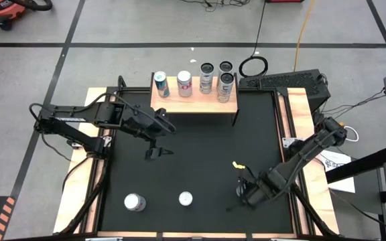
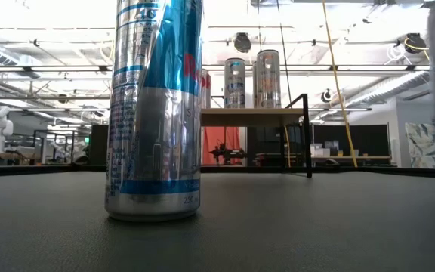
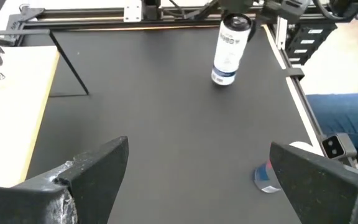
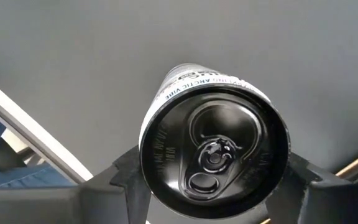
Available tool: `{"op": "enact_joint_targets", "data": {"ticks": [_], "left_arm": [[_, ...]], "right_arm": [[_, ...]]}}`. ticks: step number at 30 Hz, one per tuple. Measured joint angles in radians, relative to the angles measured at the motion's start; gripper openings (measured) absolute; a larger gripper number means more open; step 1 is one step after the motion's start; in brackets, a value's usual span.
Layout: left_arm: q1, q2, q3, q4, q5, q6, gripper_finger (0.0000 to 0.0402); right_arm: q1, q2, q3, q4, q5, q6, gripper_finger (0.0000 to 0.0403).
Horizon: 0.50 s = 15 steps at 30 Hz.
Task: Place canned beverage on shelf
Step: Put the white blue soda can on the shelf aligned with the other white blue soda can
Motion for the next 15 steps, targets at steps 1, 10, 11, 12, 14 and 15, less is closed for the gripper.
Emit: {"op": "enact_joint_targets", "data": {"ticks": [1, 10, 11, 12, 14, 15], "left_arm": [[0.000, 0.000, 0.000, -0.004, 0.000, 0.000, 0.0393], [0.001, 0.000, 0.000, -0.026, 0.000, 0.000, 0.0393], [0.001, 0.000, 0.000, -0.028, 0.000, -0.001, 0.0393], [0.001, 0.000, 0.000, -0.032, -0.004, -0.001, 0.0393], [0.002, 0.000, 0.000, -0.043, -0.026, -0.002, 0.0393], [0.003, 0.000, 0.000, -0.044, -0.037, -0.002, 0.0393]], "right_arm": [[-0.016, -0.005, 0.000, -0.001, 0.000, -0.029, 0.0206], [-0.199, -0.038, 0.000, -0.002, -0.026, -0.294, 0.0205], [-0.219, -0.039, 0.005, -0.008, -0.025, -0.324, 0.0205], [-0.239, -0.039, 0.015, -0.018, -0.025, -0.354, 0.0205], [-0.279, -0.039, 0.043, -0.033, -0.025, -0.413, 0.0205], [-0.300, -0.039, 0.060, -0.037, -0.023, -0.442, 0.0205]]}}
